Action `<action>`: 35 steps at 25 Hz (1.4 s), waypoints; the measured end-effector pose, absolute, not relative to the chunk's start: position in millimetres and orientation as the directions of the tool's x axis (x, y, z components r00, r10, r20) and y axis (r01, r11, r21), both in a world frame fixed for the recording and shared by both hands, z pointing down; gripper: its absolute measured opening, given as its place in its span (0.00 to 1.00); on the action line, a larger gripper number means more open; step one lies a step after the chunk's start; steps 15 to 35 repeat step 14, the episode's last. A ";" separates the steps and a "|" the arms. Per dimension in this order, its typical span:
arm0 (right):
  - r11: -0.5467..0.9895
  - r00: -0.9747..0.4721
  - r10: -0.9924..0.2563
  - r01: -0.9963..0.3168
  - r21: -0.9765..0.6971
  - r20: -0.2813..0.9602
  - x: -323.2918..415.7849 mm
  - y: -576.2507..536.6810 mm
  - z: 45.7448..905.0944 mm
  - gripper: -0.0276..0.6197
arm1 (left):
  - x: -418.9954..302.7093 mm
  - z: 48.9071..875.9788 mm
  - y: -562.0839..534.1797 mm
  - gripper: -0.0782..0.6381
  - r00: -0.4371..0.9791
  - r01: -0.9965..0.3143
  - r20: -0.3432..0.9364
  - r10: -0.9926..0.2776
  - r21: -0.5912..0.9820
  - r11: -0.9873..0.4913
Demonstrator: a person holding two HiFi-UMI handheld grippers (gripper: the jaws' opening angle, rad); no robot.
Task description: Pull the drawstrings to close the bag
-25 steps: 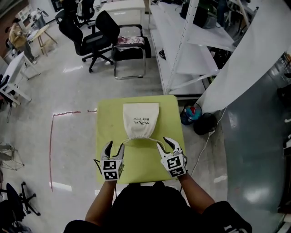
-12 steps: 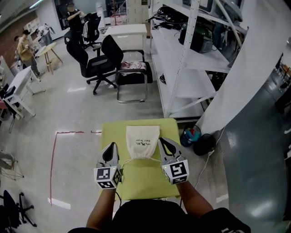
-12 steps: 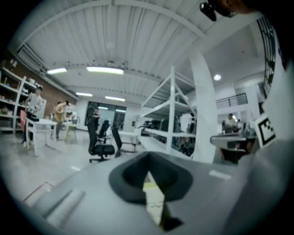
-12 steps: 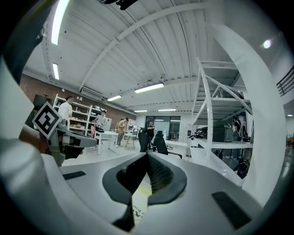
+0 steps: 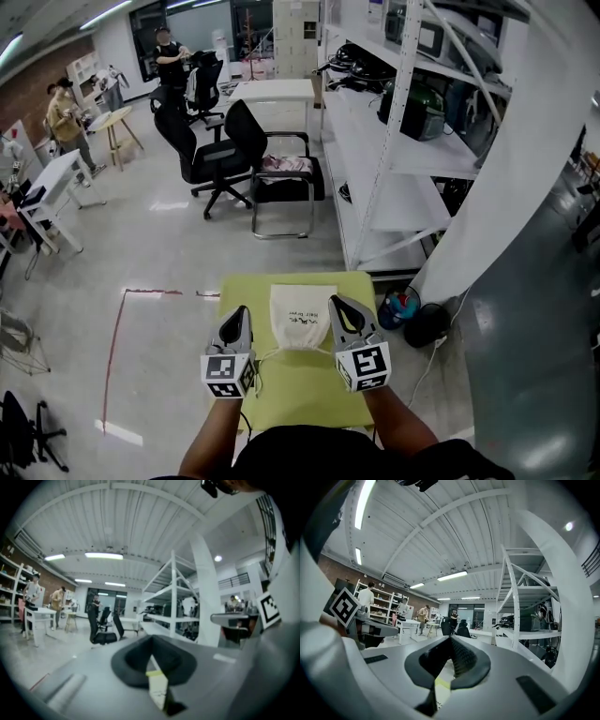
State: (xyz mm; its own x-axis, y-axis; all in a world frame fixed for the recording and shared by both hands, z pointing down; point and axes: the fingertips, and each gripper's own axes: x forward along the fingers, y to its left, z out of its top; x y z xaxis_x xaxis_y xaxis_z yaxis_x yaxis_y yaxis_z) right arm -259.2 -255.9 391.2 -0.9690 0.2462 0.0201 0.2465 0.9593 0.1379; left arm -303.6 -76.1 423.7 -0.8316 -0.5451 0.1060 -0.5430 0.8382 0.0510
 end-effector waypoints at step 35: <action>0.956 -0.967 0.255 0.250 0.152 -0.016 -261.5 -253.0 381.7 0.05 | -302.5 418.0 -80.0 0.12 -0.835 -0.541 0.096 -0.541 0.028 0.840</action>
